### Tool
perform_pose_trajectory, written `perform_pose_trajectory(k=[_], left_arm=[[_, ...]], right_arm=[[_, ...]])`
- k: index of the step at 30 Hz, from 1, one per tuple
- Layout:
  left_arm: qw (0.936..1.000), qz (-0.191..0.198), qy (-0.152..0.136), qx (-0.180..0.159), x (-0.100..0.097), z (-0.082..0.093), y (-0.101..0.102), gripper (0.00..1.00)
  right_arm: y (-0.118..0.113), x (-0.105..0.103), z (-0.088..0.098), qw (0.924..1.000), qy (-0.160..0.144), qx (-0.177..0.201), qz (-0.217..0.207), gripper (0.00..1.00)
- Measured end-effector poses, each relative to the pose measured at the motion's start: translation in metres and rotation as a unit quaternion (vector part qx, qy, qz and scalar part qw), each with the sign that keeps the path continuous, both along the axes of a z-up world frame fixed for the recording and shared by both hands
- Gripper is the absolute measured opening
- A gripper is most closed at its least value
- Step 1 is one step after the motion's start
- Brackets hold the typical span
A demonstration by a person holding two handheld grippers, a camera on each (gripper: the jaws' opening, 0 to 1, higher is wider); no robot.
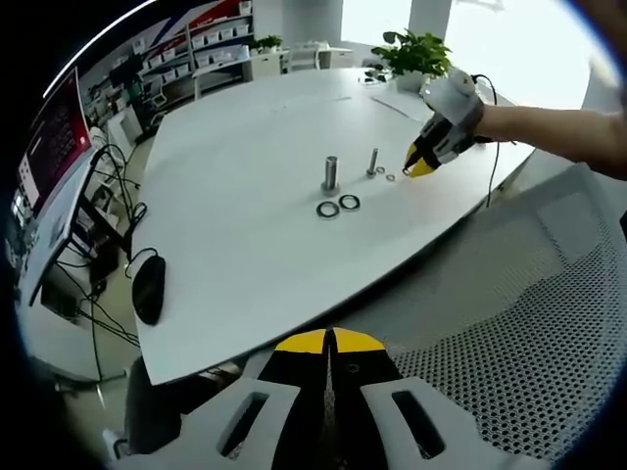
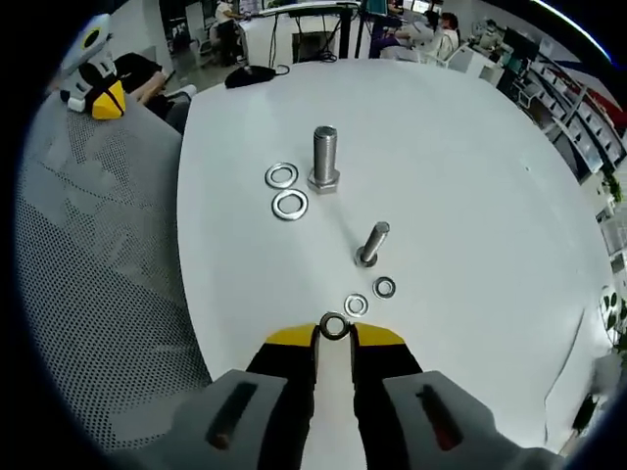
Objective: Place the washer onto the threaded stud by aligning its center hole with the stud, sliding it down to the base, and recovering from edge contact or off-axis alignment until the washer reaches the visible bottom stop.
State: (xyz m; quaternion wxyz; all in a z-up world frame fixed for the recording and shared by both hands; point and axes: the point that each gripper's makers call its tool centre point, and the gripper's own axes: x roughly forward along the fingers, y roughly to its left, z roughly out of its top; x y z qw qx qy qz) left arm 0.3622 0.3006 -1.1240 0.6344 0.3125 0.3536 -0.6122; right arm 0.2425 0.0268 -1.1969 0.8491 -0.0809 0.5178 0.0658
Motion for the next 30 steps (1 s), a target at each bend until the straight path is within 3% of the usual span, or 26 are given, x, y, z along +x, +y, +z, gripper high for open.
perform_pose_trajectory(k=[4,15,21,30], left_arm=[[1.0000,0.001,0.000,0.000,0.001,0.000,0.000,0.00],[1.0000,0.003,0.000,-0.001,0.001,0.000,0.000,0.00],[1.0000,0.003,0.000,-0.002,0.000,0.000,0.000,0.00],[1.0000,0.004,0.000,-0.002,0.002,-0.001,0.000,0.00]], right_arm=[[0.001,0.013,0.013,0.9996,-0.023,0.009,-0.009,0.15],[-0.007,0.035,0.032,0.9978,-0.060,-0.023,-0.013,0.15],[-0.013,0.046,0.028,0.9969,-0.065,-0.041,-0.014,0.14],[-0.016,0.052,0.021,0.9977,-0.054,-0.041,-0.010,0.14]])
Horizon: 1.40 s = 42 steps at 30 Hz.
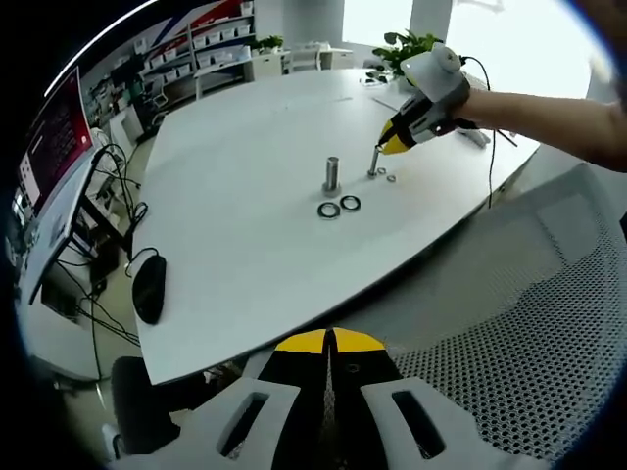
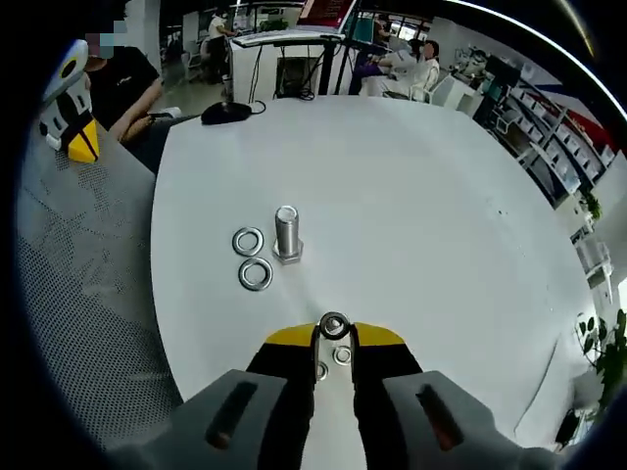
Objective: Place the washer onto the threaded stud by aligning its center hole with the stud, sliding it down to the base, and recovering from edge contact or off-axis alignment until the washer reaches the visible bottom stop.
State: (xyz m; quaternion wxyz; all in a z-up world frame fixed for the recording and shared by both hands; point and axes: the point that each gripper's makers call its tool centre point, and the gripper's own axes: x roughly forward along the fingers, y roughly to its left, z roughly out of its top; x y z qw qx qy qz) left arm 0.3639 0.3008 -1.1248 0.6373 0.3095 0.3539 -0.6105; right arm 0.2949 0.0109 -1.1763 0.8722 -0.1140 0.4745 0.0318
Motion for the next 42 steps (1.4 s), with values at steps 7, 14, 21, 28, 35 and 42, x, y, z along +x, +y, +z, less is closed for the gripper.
perform_pose_trajectory(k=[7,14,21,28,35,42], left_arm=[[1.0000,0.001,0.000,0.000,0.000,0.000,0.000,0.00],[1.0000,0.001,-0.002,0.002,0.000,0.000,0.000,0.00],[1.0000,0.000,-0.003,0.001,0.000,0.001,0.000,0.00],[1.0000,0.000,-0.004,0.000,0.000,0.001,0.000,0.00],[1.0000,0.003,-0.005,0.001,0.001,0.000,0.000,0.00],[1.0000,0.001,-0.008,0.001,0.002,0.000,-0.001,0.00]], right_arm=[[0.001,0.003,-0.003,0.9999,0.011,0.006,0.005,0.15],[-0.002,0.004,-0.015,0.9995,0.029,0.010,0.010,0.15],[-0.001,0.006,-0.031,0.9987,0.046,0.017,0.012,0.15],[0.000,0.003,-0.052,0.9976,0.062,0.028,0.016,0.15],[-0.006,0.000,-0.059,0.9975,0.062,0.032,0.015,0.29],[-0.001,-0.022,-0.058,0.9964,0.061,0.058,-0.013,0.28]])
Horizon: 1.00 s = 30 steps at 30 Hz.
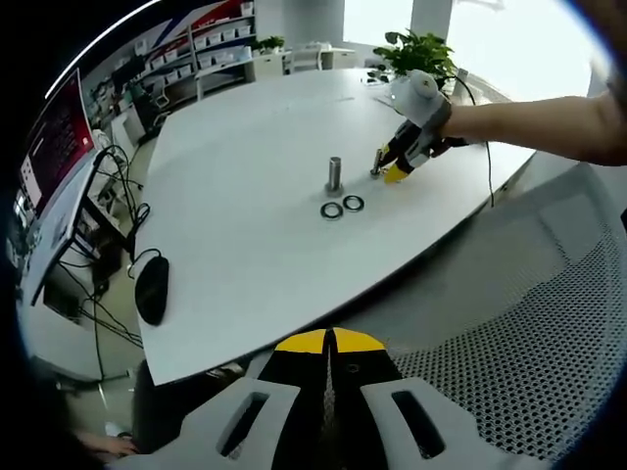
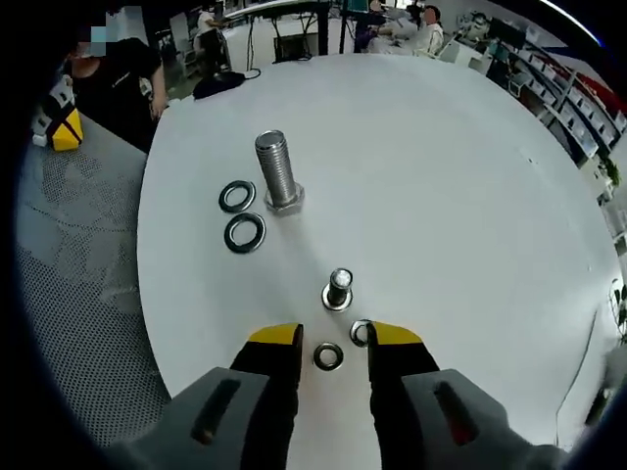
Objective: Place the washer onto the threaded stud by aligning its center hole with the stud, sliding it down to the base, and recovering from edge contact or off-axis alignment until the washer reaches the visible bottom stop.
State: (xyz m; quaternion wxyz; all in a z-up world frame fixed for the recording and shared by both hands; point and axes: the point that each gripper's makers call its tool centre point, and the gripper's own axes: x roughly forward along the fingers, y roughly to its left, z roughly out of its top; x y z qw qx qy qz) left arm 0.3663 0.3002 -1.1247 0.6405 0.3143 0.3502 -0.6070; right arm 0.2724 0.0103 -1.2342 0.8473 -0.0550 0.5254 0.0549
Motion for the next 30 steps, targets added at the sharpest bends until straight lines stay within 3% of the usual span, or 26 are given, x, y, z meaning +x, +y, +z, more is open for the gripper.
perform_pose_trajectory(k=[11,13,25,30], left_arm=[[1.0000,-0.001,-0.002,0.000,0.000,0.000,0.000,0.00],[1.0000,0.000,-0.002,0.000,0.000,0.001,0.000,0.00],[1.0000,-0.005,-0.003,-0.001,0.000,0.001,0.000,0.00],[1.0000,-0.005,-0.003,-0.001,-0.001,0.001,-0.001,0.00]], right_arm=[[-0.001,-0.016,-0.005,1.0000,0.002,0.004,0.001,0.27],[0.004,-0.018,0.001,1.0000,0.003,0.004,0.002,0.27],[0.008,-0.017,-0.006,0.9997,0.007,0.007,0.023,0.21],[0.008,-0.015,0.000,0.9997,0.008,0.008,0.023,0.19]])
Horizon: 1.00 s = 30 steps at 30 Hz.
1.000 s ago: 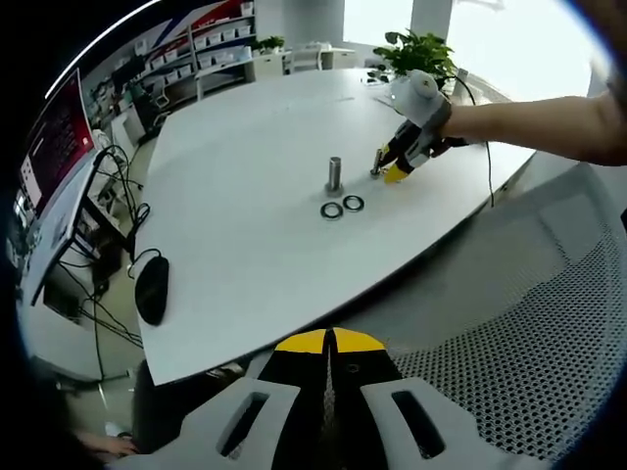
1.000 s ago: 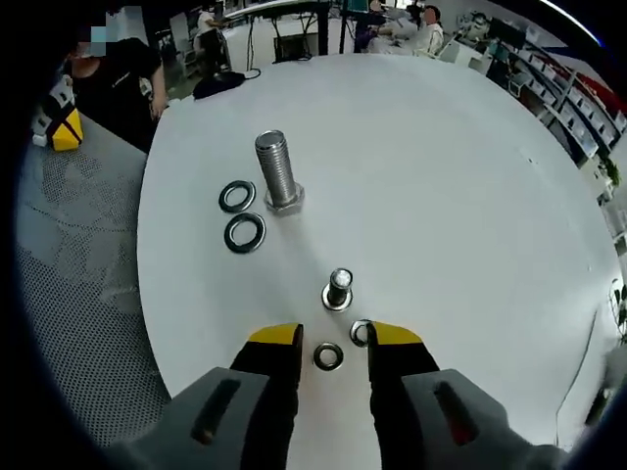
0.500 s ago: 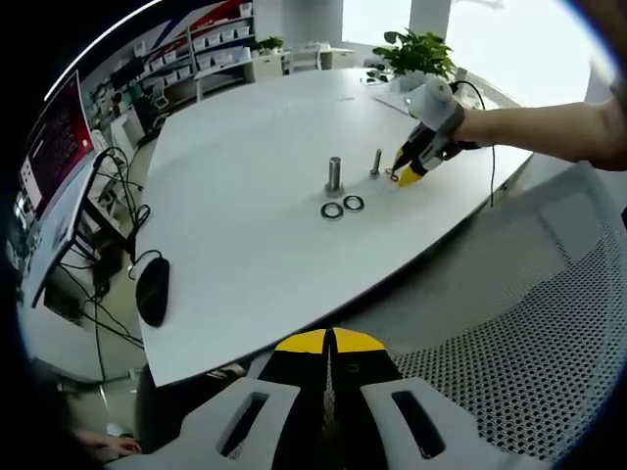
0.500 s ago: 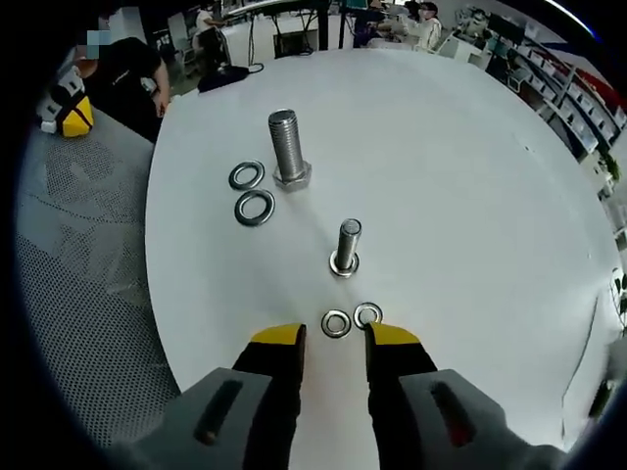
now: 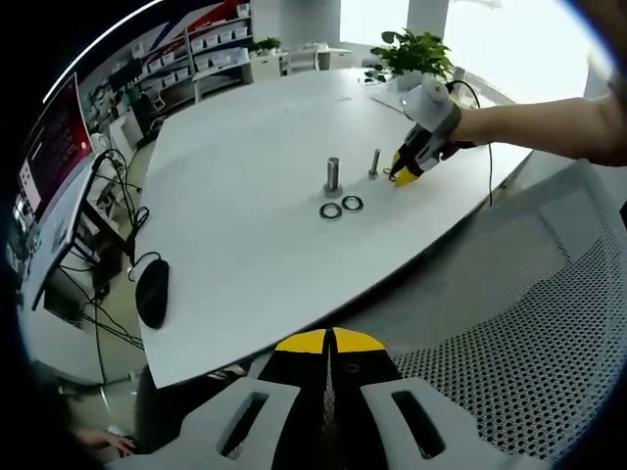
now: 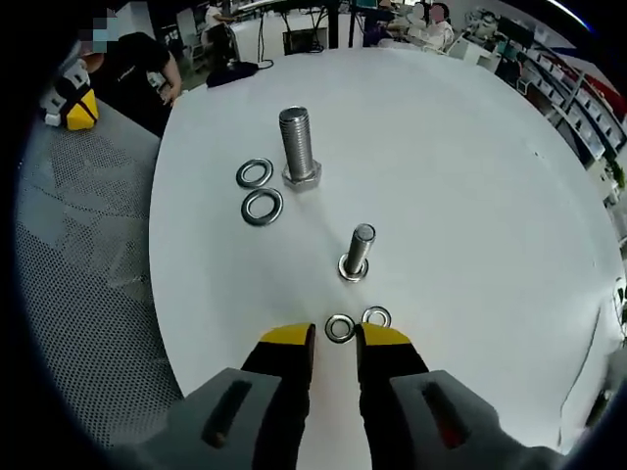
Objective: Place the washer onto the threaded stud by aligning its center hole with the stud, sliding it down to the base, and recovering from edge contact or off-axis alignment until the washer reaches the visible bottom stop.
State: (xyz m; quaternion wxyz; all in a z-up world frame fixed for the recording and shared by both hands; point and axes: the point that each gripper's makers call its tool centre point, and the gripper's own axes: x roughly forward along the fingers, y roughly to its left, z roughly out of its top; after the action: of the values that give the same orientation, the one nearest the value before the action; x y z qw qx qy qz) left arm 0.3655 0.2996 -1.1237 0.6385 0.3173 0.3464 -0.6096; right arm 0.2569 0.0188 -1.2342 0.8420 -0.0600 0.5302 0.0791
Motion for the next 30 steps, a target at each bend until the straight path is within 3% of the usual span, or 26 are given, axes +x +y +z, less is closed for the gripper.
perform_pose_trajectory(k=[26,30], left_arm=[[1.0000,0.000,0.000,0.000,0.000,-0.001,0.000,0.00],[1.0000,0.000,0.000,0.000,0.000,-0.001,0.000,0.00]], right_arm=[[-0.006,-0.002,-0.007,0.9999,0.008,-0.004,-0.005,0.14],[-0.004,0.001,0.008,0.9999,-0.004,0.001,-0.010,0.14]])
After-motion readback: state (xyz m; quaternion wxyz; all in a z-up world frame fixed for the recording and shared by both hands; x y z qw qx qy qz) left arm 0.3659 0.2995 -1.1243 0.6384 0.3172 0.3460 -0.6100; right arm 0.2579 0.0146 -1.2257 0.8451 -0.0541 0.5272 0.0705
